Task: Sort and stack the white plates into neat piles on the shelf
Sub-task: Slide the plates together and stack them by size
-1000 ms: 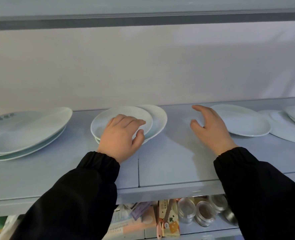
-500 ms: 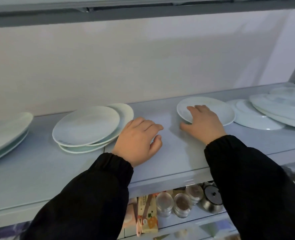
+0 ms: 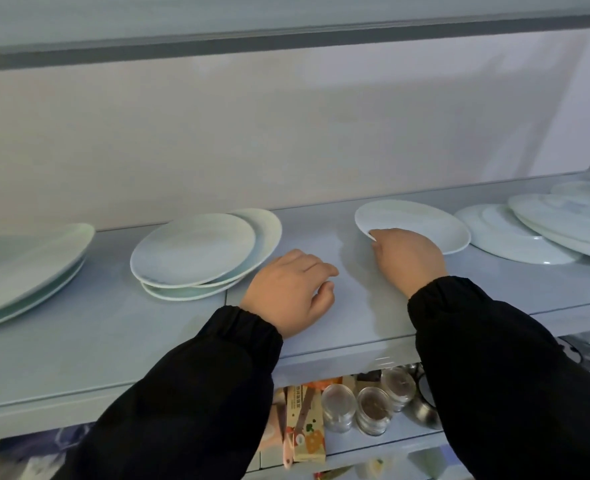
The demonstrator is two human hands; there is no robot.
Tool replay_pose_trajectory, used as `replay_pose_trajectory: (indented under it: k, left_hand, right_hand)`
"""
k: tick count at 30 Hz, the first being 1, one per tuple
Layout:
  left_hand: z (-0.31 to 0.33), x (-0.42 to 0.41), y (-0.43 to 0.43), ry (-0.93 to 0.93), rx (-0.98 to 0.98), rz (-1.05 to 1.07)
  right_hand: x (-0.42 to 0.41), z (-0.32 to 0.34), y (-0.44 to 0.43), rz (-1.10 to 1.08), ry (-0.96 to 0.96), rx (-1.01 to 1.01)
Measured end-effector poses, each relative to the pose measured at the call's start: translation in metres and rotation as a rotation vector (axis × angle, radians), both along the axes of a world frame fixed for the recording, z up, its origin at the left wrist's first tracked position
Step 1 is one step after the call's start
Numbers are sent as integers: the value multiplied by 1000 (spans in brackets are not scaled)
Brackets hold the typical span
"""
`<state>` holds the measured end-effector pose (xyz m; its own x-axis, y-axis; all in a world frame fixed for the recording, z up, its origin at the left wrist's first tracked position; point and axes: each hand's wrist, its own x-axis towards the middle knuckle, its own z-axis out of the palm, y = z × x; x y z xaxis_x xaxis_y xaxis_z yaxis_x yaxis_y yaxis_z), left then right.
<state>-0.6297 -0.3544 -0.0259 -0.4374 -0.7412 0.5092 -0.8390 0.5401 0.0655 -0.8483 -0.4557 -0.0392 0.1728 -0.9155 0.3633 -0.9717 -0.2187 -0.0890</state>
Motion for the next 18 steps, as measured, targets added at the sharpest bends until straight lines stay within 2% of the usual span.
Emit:
replay_pose_trajectory:
  k: [5,10,13,18]
  left_hand:
    - [4,21,14,62,-37,46]
    - [5,74,28,115,-147,91]
    - [6,121,36,143,-177,185]
    - [6,197,55,185,-174,380]
  right_hand:
    - [21,5,14,86,-40,-211]
    - [50,16,25,165,-340,-430]
    - [68,20,30,190,-506,-484]
    - [109,23,42,310,-561,-556]
